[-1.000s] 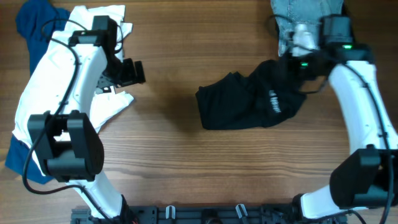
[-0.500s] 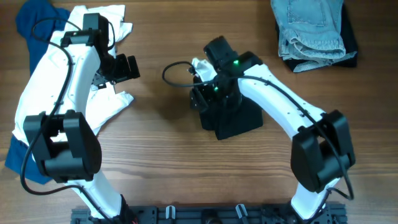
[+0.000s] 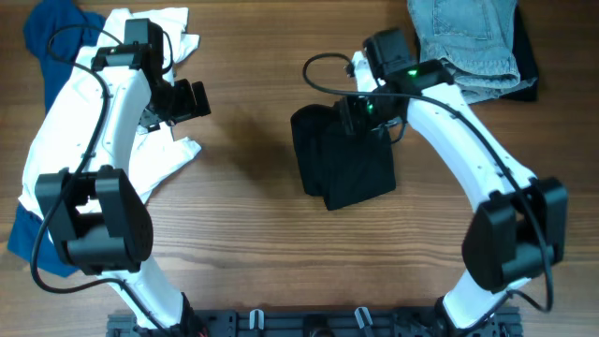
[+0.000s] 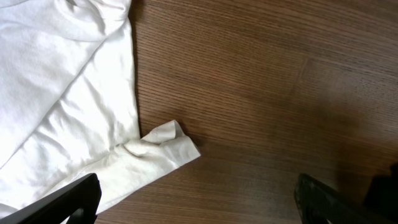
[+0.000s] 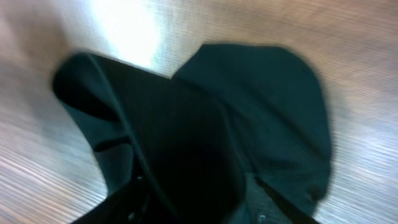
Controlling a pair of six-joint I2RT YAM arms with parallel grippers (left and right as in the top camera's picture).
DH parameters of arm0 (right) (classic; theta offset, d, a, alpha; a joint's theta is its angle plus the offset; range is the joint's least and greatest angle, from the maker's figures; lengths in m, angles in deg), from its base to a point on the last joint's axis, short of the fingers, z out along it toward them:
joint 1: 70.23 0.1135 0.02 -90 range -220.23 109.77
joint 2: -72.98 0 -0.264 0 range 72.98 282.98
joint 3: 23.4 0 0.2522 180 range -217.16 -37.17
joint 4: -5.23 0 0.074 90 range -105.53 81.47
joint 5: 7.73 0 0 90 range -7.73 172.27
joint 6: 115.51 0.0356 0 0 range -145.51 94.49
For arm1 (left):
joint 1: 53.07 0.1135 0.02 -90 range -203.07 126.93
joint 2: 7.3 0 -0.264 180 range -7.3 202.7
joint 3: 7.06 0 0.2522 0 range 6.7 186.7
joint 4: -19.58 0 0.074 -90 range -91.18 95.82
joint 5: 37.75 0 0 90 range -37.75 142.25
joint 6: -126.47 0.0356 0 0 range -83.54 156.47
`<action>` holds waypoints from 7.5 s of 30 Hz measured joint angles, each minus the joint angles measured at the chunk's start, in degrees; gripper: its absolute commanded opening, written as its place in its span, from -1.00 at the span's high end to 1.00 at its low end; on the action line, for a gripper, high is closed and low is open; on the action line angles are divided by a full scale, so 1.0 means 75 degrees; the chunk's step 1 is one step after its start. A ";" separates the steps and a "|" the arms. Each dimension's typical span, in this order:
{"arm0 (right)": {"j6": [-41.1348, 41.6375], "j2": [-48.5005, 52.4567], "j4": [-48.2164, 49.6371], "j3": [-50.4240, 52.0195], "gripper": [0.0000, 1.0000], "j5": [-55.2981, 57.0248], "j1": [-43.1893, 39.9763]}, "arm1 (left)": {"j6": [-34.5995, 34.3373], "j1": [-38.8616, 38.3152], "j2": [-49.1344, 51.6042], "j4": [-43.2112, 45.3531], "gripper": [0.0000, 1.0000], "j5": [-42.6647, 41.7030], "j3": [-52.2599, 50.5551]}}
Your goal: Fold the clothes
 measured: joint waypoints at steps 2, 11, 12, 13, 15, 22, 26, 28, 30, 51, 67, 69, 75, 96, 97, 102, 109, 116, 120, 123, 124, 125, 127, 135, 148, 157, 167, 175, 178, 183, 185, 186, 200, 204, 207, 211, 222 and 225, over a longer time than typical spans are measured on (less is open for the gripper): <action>-0.0105 0.0239 0.0198 0.0076 0.91 -0.0128 0.0029 | 0.0000 0.0000 0.0000 0.0000 -1.00 0.0000 0.0000; -0.0361 0.0440 0.1134 0.0087 0.92 -0.0452 0.0991 | 0.0000 0.0000 0.0000 0.0012 -1.00 0.0061 0.0000; -0.0393 0.0539 0.1306 0.0079 0.91 -0.0405 0.1163 | 0.0000 0.0000 0.0000 0.0012 -1.00 0.0061 0.0000; -0.0425 0.0755 0.1428 0.0073 0.76 -0.0388 0.1338 | -0.0003 0.0000 0.0000 0.0012 -1.00 0.0061 0.0000; -0.0478 0.1349 0.1507 0.0070 -0.54 -0.0364 0.1510 | -0.0003 0.0000 0.0000 0.0012 -1.00 0.0064 0.0000; -0.0527 0.1480 0.0612 -0.0385 -0.99 -0.0425 0.1244 | 0.0000 0.0000 0.0000 0.0015 -1.00 0.0070 0.0000; -0.0321 0.0647 -0.0216 -0.0729 -0.93 -0.0117 0.0778 | 0.0000 0.0000 0.0000 0.0017 -1.00 0.0090 0.0000; -0.0020 0.0329 -0.0930 -0.0778 -0.78 0.0082 0.0423 | 0.0000 0.0000 0.0000 0.0015 -1.00 0.0090 0.0000; 0.0216 0.0332 -0.1113 -0.0501 -0.46 0.0152 0.0251 | 0.0000 0.0000 0.0000 0.0015 -1.00 0.0090 0.0000; -0.1247 0.0364 0.1964 0.1256 -0.59 0.0816 -0.0912 | 0.0003 0.0009 0.0000 0.0003 -1.00 0.0344 0.0000; -0.2416 0.1271 0.1119 0.0079 -0.64 0.1416 0.1492 | 0.0000 0.1565 0.0000 -0.0085 -1.00 0.0519 0.0000; -0.2416 0.1510 0.1046 0.0079 -0.64 0.1716 0.1478 | 0.0000 0.1565 0.0000 -0.0085 -1.00 0.0516 0.0000; -0.2419 0.1944 0.0866 0.0047 -0.33 0.2299 0.1457 | 0.0000 0.1565 0.0000 -0.0087 -1.00 0.0516 0.0000; -0.1673 0.0592 -0.0204 -0.2943 0.91 0.3016 0.0662 | 0.0000 0.1565 0.0000 -0.0087 -1.00 0.0519 0.0000; -0.1740 0.0385 -0.0198 -0.3159 0.92 0.3063 0.0638 | 0.0000 0.1565 0.0000 -0.0087 -1.00 0.0519 0.0000; -0.2282 -0.0058 0.0358 -0.3803 0.92 0.3631 -0.0184 | 0.0000 0.1565 0.0000 -0.0082 -1.00 0.0519 0.0000; -0.3908 0.0035 0.2387 -0.3800 0.92 0.4366 -0.2282 | 0.0000 0.1565 0.0000 -0.0079 -1.00 0.0516 0.0000; -0.4654 0.1929 0.3500 -0.3850 0.92 0.4835 -0.3360 | 0.0000 0.1565 0.0000 -0.0085 -1.00 0.0519 0.0000; -0.4707 0.3045 0.4115 -0.3850 0.92 0.4852 -0.3538 | 0.0000 0.1565 0.0000 -0.0073 -1.00 0.0516 0.0000; -0.4526 0.3223 0.3809 -0.3856 0.28 0.4698 -0.3389 | 0.0000 0.1565 0.0000 -0.0050 -1.00 0.0516 0.0000; -0.4409 0.3223 0.3634 -0.3861 0.14 0.4520 -0.3340 | 0.0000 0.1565 0.0000 -0.0044 -1.00 0.0519 0.0000; -0.4232 0.3223 0.3401 -0.3873 -0.04 0.4208 -0.3273 | 0.0000 0.1565 0.0000 -0.0052 -1.00 0.0519 0.0000; -0.3879 0.3223 0.2973 -0.3873 -0.49 0.3456 -0.3107 | 0.0000 0.1565 0.0000 -0.0047 -1.00 0.0519 0.0000; -0.2148 0.3212 0.2914 -0.3946 -0.99 0.0612 -0.2317 | 0.0000 0.1565 0.0000 -0.0029 -1.00 0.0516 0.0000; -0.1236 0.2066 0.3628 -0.4401 0.23 0.0428 -0.3870 | 0.0000 0.1565 0.0000 -0.0020 -1.00 0.0516 0.0000; -0.0653 0.4581 0.3302 -0.4386 0.78 0.0417 -0.3928 | 0.0000 0.1565 0.0000 -0.0017 -1.00 0.0516 0.0000; -0.0898 0.2527 0.0976 -0.4430 -0.99 -0.0061 -0.3928 | 0.0000 0.1565 0.0000 -0.0003 -1.00 0.0519 0.0000; -0.0831 -0.3512 0.1309 -0.4908 -1.00 -0.0356 -0.3928 | 0.0000 0.1565 0.0000 -0.0006 -1.00 0.0519 0.0000; -0.0839 -0.5205 0.1145 -0.5074 -0.99 -0.0425 -0.3928 | 0.0000 0.1565 0.0000 0.0003 -1.00 0.0519 0.0000; -0.1209 -0.6207 -0.0277 -0.4852 -1.00 -0.0370 -0.3928 | 0.0000 0.1565 0.0000 -0.0003 -1.00 0.0519 0.0000; -0.1358 -0.6426 -0.0358 -0.4395 -0.99 -0.0312 -0.3928 | 0.0000 0.1565 0.0000 0.0000 -1.00 0.0519 0.0000; -0.1373 -0.6557 -0.0160 -0.3943 -0.99 -0.0291 -0.3928 | 0.0000 0.1565 0.0000 0.0000 -1.00 0.0516 0.0000; 0.0414 -1.1846 0.7184 0.8883 -1.00 0.0364 -0.3031 | 0.0000 0.1565 0.0000 0.0000 -1.00 0.0519 0.0000; 0.0991 -1.2986 0.7157 1.0384 -1.00 0.0676 -0.2929 | 0.0000 0.1565 0.0000 0.0006 -1.00 0.0516 0.0000; 0.0868 -1.3307 0.7018 1.0771 -0.99 0.0749 -0.2774 | 0.0000 0.1565 0.0000 0.0003 -1.00 0.0519 0.0000; 0.0574 -1.3426 0.7032 1.1010 -0.99 0.0755 -0.2699 | 0.0000 0.1565 0.0000 0.0000 -1.00 0.0519 0.0000; 0.0498 -1.4070 0.6851 1.1389 -0.99 0.0778 -0.2655 | 0.0000 0.1565 0.0000 0.0003 -1.00 0.0519 0.0000; 0.0498 -1.4073 0.6843 1.1389 -0.99 0.0778 -0.2655 | 0.0000 0.1565 0.0000 0.0000 -1.00 0.0519 0.0000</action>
